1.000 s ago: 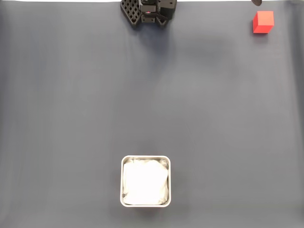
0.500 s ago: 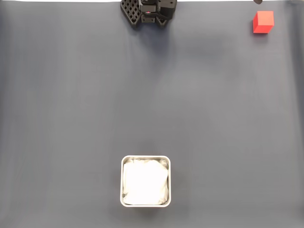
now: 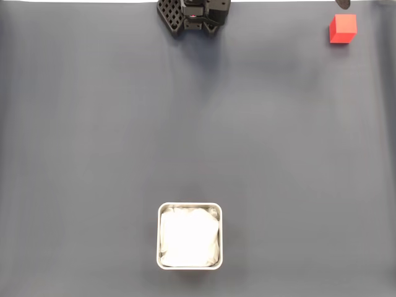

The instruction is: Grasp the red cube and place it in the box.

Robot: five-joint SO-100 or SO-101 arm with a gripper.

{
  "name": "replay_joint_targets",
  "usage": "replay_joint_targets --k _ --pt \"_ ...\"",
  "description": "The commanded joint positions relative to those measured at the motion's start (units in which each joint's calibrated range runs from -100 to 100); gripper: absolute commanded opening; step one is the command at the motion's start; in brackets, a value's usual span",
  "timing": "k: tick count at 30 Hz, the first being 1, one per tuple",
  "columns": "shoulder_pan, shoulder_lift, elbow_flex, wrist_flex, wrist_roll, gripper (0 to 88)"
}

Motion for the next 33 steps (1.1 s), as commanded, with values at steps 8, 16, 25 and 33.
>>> replay_joint_targets --k 8,16,25,33 --pt "0.06 2.81 -0.75 -4.74 1.90 29.4" --pt "0.27 6.19 -0.30 -7.45 2.74 32.6" --pt "1.41 9.57 1.44 -11.87 3.57 34.6" --pt "1.84 13.47 3.26 -15.64 3.32 35.3"
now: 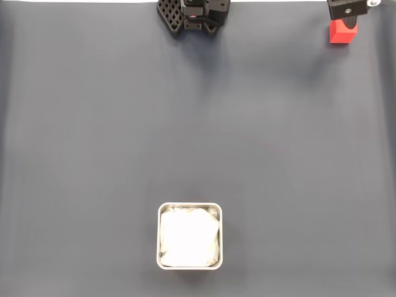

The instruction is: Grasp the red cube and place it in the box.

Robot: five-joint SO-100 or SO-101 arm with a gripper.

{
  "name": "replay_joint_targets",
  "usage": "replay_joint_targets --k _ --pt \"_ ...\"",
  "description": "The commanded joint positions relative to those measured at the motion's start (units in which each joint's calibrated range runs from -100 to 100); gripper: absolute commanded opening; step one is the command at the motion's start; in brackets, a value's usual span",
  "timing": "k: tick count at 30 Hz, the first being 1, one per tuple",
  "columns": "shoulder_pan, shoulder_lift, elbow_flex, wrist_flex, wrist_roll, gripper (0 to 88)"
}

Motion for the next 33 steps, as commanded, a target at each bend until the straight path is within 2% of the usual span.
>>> replay_joint_targets --k 1,33 --pt "0.27 1.48 -0.45 -2.53 0.00 35.4" --pt "0.84 8.33 3.02 -11.30 0.05 36.0"
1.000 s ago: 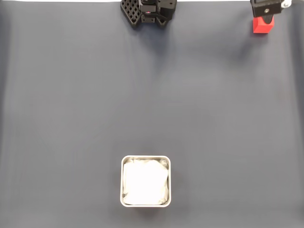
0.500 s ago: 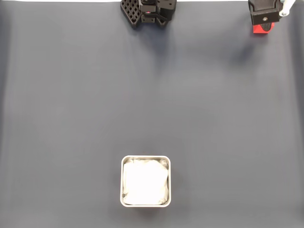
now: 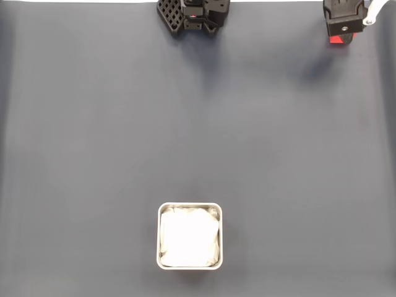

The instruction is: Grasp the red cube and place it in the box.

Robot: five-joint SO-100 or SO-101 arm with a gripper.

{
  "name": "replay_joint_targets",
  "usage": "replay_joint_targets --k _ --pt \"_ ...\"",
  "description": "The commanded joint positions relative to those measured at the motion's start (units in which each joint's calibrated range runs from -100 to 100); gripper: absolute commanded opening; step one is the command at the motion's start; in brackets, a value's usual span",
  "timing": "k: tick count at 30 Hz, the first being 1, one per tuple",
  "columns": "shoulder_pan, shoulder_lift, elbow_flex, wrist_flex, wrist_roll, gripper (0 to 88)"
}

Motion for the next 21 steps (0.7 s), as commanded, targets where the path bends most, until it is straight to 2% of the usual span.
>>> replay_joint_targets --k 1,21 --pt "-0.71 -0.18 -0.05 -1.84 0.00 36.0" --pt "-1.57 3.11 1.32 -6.51 -0.05 36.0"
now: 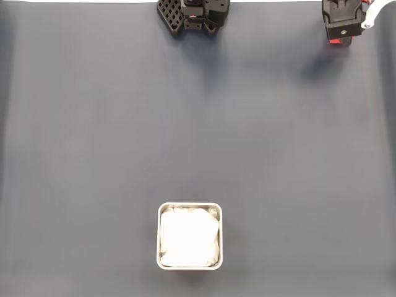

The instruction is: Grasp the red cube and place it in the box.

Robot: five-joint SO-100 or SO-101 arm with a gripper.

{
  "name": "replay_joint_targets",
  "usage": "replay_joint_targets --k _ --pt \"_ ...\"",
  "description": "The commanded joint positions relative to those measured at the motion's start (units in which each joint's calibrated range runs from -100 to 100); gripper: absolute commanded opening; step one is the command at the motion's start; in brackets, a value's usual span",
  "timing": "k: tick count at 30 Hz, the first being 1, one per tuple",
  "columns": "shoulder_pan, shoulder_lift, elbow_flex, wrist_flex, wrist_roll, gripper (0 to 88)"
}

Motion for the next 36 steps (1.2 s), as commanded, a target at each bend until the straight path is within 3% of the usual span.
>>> replay_joint_targets --k 1,17,36 --pt "-0.68 -0.19 -0.22 -1.43 -0.05 36.0" --pt "-1.24 -0.28 1.24 -2.98 -0.68 35.0" --pt "-1.81 -1.75 2.79 -4.05 -0.88 18.6"
